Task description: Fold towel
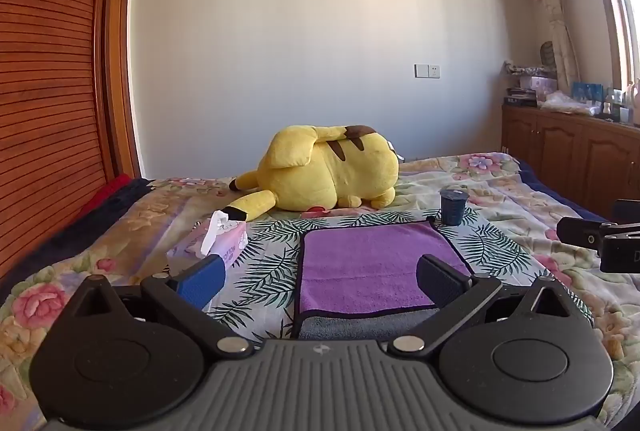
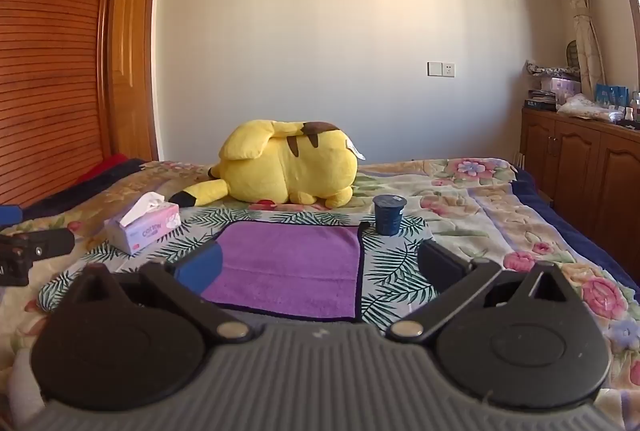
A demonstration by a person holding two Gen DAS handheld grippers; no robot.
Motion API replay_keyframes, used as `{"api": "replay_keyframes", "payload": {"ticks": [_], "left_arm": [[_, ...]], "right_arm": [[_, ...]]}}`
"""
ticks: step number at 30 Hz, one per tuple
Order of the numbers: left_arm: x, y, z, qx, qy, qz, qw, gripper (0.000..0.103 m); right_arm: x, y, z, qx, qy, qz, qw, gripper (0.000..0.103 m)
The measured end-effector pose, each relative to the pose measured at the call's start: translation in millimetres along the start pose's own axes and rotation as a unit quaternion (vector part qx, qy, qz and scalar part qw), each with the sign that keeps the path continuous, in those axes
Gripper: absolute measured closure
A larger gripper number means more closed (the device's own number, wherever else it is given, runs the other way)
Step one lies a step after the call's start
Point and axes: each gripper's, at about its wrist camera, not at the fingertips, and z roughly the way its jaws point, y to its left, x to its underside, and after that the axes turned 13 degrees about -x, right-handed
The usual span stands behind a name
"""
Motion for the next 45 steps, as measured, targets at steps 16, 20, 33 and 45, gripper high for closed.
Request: {"api": "replay_keyframes", "payload": {"ticks": [16,20,33,45], "left_arm": [[0.0,-0.3,-0.1,-0.001,-0.002,0.002,1.0,0.016],[0.0,-0.3,-0.2,-0.001,-0.002,0.003,1.0,0.016],[0.0,-0.3,-0.2,-0.001,-0.002,0.003,1.0,0.016],[0.1,-0.4,-0.3,-0.001,-0.003,0.003,1.0,0.016]], "right_arm": [[0.0,1.6,0.4,-0.001,0.0,-0.003,1.0,0.0],[-1.6,-1.0,-0.8,0.0,-0.001,-0.003,1.0,0.0],[-2.3,0.0,-2.1,0.0,0.0,-0.003,1.0,0.0],[-1.9,-0.6,-1.2,0.0,0.0,-0.003,1.0,0.0]]}}
